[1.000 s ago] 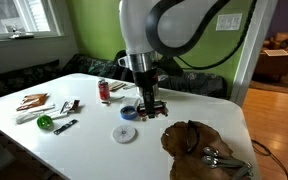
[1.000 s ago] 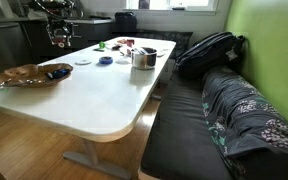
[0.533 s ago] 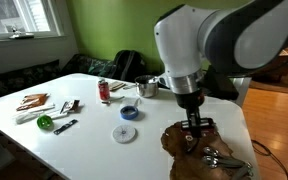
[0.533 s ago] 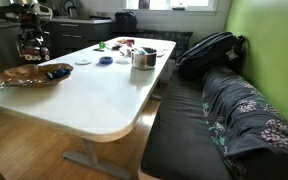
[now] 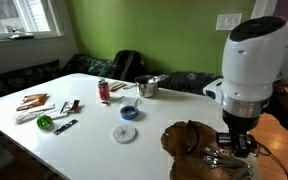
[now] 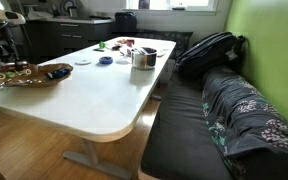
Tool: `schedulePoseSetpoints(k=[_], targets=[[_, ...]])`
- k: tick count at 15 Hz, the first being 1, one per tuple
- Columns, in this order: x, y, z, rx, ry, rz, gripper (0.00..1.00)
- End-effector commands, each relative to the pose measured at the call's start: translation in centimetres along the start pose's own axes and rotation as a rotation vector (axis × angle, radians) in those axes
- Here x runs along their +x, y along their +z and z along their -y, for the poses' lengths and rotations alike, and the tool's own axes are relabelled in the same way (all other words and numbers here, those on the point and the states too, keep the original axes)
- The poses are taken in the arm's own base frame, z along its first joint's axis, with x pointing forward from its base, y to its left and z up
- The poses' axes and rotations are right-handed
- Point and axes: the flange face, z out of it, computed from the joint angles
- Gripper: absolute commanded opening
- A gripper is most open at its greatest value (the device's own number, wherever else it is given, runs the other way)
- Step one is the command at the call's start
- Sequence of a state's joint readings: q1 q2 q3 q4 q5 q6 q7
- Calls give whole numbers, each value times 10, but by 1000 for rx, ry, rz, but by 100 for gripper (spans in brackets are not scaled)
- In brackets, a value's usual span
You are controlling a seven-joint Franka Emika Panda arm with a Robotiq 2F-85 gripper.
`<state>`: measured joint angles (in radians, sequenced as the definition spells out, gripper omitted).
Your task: Put the toy cart on the wooden plate
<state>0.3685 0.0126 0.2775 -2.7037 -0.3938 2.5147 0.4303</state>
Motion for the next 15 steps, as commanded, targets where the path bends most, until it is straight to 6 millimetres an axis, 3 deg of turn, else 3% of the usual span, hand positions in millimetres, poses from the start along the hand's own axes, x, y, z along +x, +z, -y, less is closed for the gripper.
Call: schedulePoseSetpoints(k=[1,2,7,11,15], targets=[[-18,-6,-8,-14,10,-187,26],[-1,-13,-8,-14,0,-243,26],[16,-14,-29,64,-81,-414,26],[33,15,-29,131,-134,-378,26],[48,50,-12,163,-261,-292,26]])
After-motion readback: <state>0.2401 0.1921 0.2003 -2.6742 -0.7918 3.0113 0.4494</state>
